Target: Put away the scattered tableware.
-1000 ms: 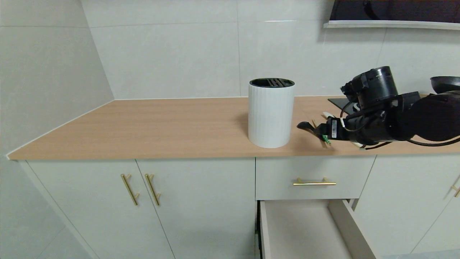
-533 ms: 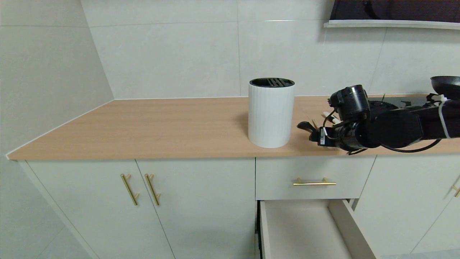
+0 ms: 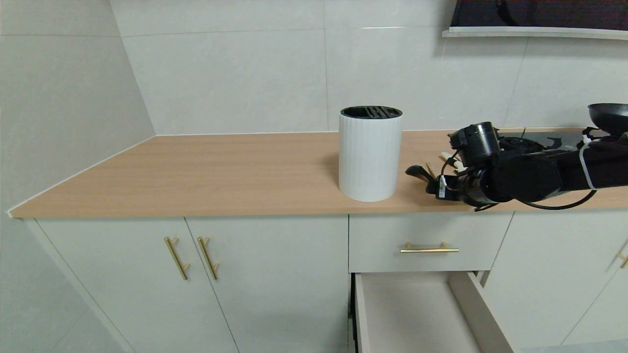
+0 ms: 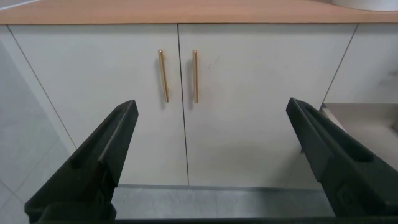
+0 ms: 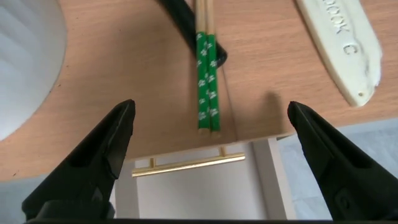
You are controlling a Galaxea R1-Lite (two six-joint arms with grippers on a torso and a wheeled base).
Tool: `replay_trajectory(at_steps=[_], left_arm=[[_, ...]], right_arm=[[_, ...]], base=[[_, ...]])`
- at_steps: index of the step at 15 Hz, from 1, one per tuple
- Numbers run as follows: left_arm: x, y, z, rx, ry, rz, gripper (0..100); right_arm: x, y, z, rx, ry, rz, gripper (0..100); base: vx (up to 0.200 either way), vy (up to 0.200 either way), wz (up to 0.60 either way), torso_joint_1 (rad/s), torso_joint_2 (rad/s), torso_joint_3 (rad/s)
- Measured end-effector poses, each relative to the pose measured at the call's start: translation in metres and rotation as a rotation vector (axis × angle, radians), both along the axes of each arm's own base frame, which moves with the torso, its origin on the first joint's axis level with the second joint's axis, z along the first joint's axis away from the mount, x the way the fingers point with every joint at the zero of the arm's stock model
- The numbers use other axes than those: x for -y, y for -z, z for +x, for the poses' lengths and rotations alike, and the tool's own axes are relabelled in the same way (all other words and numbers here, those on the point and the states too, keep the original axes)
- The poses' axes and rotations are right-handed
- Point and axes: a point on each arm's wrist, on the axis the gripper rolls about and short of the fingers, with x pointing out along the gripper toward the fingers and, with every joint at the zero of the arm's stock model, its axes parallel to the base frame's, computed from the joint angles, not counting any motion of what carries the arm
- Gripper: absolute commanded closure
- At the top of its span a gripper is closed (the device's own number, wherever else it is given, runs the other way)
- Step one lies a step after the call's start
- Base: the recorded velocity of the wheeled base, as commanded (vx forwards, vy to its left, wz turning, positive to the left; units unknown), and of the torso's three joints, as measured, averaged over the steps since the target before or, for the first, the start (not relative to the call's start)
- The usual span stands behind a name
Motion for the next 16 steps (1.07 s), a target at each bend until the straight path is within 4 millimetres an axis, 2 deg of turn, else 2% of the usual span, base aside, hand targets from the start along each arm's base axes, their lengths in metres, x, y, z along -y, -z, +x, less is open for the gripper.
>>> replay_trajectory(at_steps=[7,12,14,16], left_arm=[[0.000,0.000,0.000,0.000,0.000,0.000,0],[0.000,0.000,0.000,0.000,-0.001,0.000,0],[0.000,0.000,0.000,0.000,0.000,0.000,0],[0.000,0.000,0.000,0.000,0.000,0.000,0]], right_arm=[[0.000,0.005,0.002,-0.017,0.000,-0.006,100],[0.001,0.000,0.000,-0.005,0.000,0.000,100],[0.001,-0.010,-0.011,-0.001,-0.008,0.004,100],[0.001,-0.029,-0.034,0.008,-0.031,0.013,100]], base=[[0.000,0.000,0.00,0.000,0.00,0.000],[0.000,0.000,0.00,0.000,0.00,0.000],[0.000,0.000,0.00,0.000,0.00,0.000],[0.000,0.000,0.00,0.000,0.00,0.000]])
